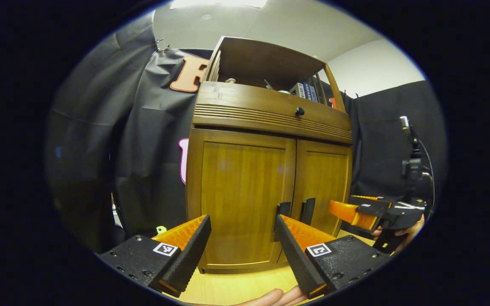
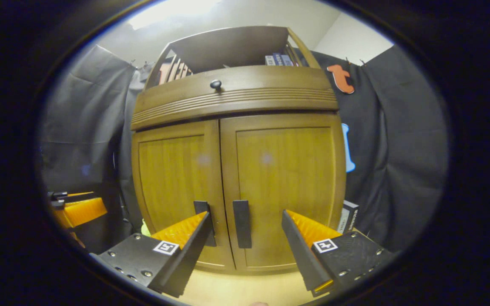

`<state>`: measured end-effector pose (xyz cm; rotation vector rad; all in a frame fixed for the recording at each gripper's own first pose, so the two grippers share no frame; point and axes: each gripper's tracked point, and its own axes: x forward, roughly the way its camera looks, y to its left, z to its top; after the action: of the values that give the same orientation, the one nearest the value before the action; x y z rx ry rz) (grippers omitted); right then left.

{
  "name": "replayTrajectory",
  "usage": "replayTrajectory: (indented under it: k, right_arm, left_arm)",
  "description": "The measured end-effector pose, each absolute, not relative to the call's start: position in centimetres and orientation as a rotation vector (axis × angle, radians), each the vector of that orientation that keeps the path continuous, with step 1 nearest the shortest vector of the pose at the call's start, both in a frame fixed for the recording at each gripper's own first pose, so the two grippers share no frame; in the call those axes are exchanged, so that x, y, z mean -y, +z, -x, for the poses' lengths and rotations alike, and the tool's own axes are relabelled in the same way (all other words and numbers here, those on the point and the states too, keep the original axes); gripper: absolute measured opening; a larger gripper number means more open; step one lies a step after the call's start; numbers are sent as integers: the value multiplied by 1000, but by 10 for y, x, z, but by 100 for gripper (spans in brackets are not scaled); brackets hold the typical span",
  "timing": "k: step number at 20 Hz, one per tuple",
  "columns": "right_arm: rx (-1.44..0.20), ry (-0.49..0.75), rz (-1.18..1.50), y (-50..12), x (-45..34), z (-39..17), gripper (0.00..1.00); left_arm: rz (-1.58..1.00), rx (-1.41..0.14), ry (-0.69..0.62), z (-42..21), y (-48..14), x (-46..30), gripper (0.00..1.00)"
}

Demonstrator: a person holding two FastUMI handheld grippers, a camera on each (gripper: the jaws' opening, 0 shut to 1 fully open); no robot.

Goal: Open the right door of the double-door shoe cabinet with the right hand, and open the left door with the left hand.

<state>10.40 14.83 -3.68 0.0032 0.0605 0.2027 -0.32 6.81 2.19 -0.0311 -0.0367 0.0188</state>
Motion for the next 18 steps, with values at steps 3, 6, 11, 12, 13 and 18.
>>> replayTrajectory:
  k: [3, 6, 11, 12, 13, 18]
  right_arm:
    - [-84, 171, 87, -57, -158, -135, 98]
    - [-115, 146, 74, -77, -160, -161, 99]
    - [-176, 194, 39, -107, -175, -193, 86]
    - [-188, 186, 23, -110, -175, -200, 73]
    - [-211, 210, 1, -112, -177, -189, 60]
    - [-184, 310, 1, -113, -177, -189, 23]
  left_arm:
    - [19, 29, 43, -1, 20, -82, 89]
    - [19, 27, 50, -3, 18, -90, 89]
    - [36, 3, 48, -7, 12, -91, 89]
    - [36, 0, 49, -8, 12, -92, 94]
    - [37, -2, 51, -9, 12, -92, 94]
    - [30, -9, 65, -15, 9, -93, 94]
